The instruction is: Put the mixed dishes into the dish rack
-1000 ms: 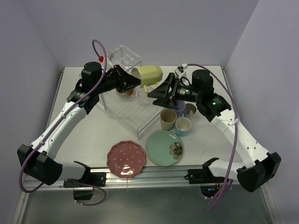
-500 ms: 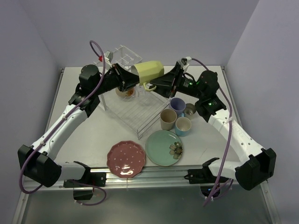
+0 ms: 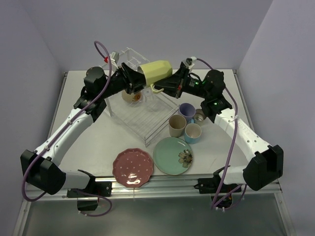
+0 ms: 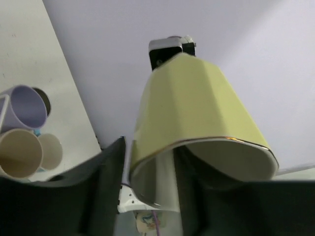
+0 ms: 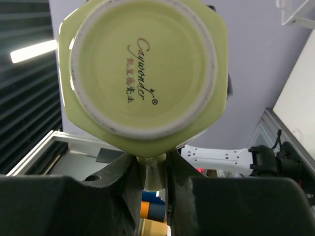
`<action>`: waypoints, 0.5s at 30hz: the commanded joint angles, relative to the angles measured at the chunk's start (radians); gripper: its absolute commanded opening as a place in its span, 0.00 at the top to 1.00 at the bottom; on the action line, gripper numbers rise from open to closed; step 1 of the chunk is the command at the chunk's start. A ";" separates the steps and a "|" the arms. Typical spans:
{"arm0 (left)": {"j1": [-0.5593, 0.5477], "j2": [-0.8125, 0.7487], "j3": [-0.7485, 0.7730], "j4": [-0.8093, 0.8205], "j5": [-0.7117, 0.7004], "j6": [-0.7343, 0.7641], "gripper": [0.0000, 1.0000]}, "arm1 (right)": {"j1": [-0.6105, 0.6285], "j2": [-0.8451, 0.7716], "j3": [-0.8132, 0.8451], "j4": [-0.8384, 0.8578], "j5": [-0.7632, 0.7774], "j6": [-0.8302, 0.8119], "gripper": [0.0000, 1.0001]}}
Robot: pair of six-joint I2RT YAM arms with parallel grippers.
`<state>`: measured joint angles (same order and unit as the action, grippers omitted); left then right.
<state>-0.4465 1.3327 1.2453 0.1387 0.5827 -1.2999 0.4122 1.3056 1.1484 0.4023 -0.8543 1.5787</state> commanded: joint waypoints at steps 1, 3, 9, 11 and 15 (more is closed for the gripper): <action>-0.026 -0.030 0.060 -0.051 0.071 0.036 0.44 | 0.005 -0.005 0.063 0.031 0.040 -0.061 1.00; -0.021 -0.053 0.066 -0.158 0.019 0.115 0.02 | 0.005 -0.014 0.069 -0.052 0.052 -0.133 1.00; 0.032 -0.139 0.065 -0.601 -0.102 0.306 0.01 | -0.004 -0.039 0.082 -0.276 0.104 -0.328 1.00; 0.038 -0.162 0.092 -0.777 -0.214 0.374 0.01 | -0.004 -0.029 0.105 -0.438 0.141 -0.460 1.00; 0.038 -0.171 0.137 -0.943 -0.288 0.488 0.01 | 0.016 0.061 0.245 -0.761 0.338 -0.800 1.00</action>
<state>-0.4099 1.1881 1.3178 -0.5915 0.3874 -0.9623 0.4152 1.3384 1.2476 -0.1673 -0.6903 1.1027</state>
